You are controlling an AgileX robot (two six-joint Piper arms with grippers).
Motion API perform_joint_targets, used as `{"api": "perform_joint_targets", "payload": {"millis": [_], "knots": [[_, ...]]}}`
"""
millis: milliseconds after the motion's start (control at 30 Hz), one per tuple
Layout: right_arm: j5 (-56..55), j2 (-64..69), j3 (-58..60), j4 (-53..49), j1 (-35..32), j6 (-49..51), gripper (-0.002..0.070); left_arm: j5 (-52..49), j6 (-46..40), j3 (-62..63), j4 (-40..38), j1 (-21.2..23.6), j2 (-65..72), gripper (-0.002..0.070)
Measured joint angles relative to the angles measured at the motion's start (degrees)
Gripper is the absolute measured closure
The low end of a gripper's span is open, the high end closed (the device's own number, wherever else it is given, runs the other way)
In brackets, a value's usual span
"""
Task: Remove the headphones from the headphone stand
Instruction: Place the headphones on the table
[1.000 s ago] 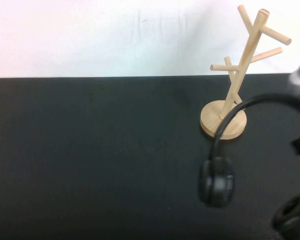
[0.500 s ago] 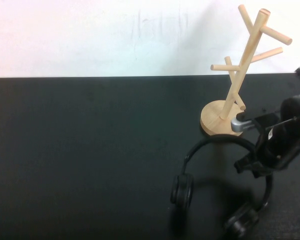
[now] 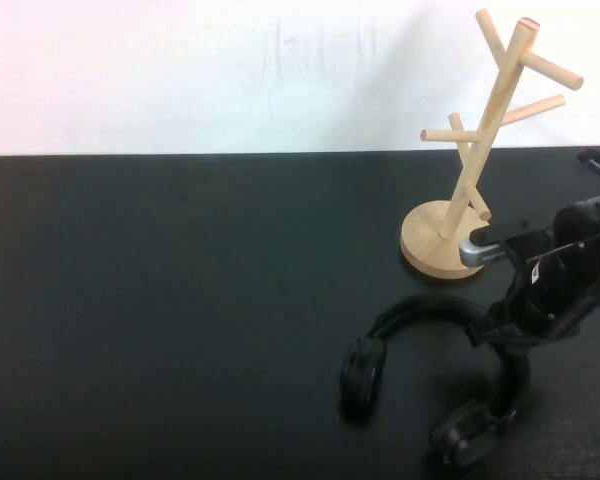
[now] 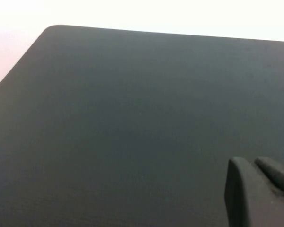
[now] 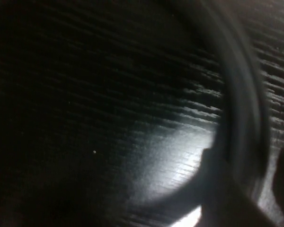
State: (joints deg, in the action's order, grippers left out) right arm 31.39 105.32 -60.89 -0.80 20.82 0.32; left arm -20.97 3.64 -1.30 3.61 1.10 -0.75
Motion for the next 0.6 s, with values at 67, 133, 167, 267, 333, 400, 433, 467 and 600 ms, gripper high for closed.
{"api": "perform_joint_targets", "payload": {"millis": [67, 133, 167, 267, 333, 400, 433, 467, 600], "knots": [[0.62, -0.75, 0.0, -0.49, 0.65, 1.35, 0.0372, 0.0, 0.0, 0.0, 0.0, 0.0, 0.0, 0.0679], [0.88, -2.56, 0.52, -1.41, 1.76, 3.57, 0.0372, 0.0, 0.0, 0.0, 0.0, 0.0, 0.0, 0.0679], [0.88, -4.07, 1.2, -1.84, 2.4, 4.45, 0.0372, 0.0, 0.0, 0.0, 0.0, 0.0, 0.0, 0.0679], [0.88, -10.49, 4.81, -2.11, 4.1, 6.33, 0.0393, 0.0, 0.0, 0.0, 0.0, 0.0, 0.0, 0.0679], [2.03, -15.83, 7.76, -2.11, 4.96, 7.93, 0.0445, 0.0, 0.0, 0.0, 0.0, 0.0, 0.0, 0.0679], [5.63, -22.05, 10.26, -1.66, 5.28, 8.94, 0.0526, 0.0, 0.0, 0.0, 0.0, 0.0, 0.0, 0.0679], [7.73, -25.03, 10.91, -1.65, 5.28, 9.51, 0.0561, 0.0, 0.0, 0.0, 0.0, 0.0, 0.0, 0.068], [10.3, -28.12, 11.44, -1.65, 5.28, 10.42, 0.0603, 0.0, 0.0, 0.0, 0.0, 0.0, 0.0, 0.0679], [17.84, -39.13, 12.07, -1.51, 5.28, 10.97, 0.0685, 0.0, 0.0, 0.0, 0.0, 0.0, 0.0, 0.0679]]}}
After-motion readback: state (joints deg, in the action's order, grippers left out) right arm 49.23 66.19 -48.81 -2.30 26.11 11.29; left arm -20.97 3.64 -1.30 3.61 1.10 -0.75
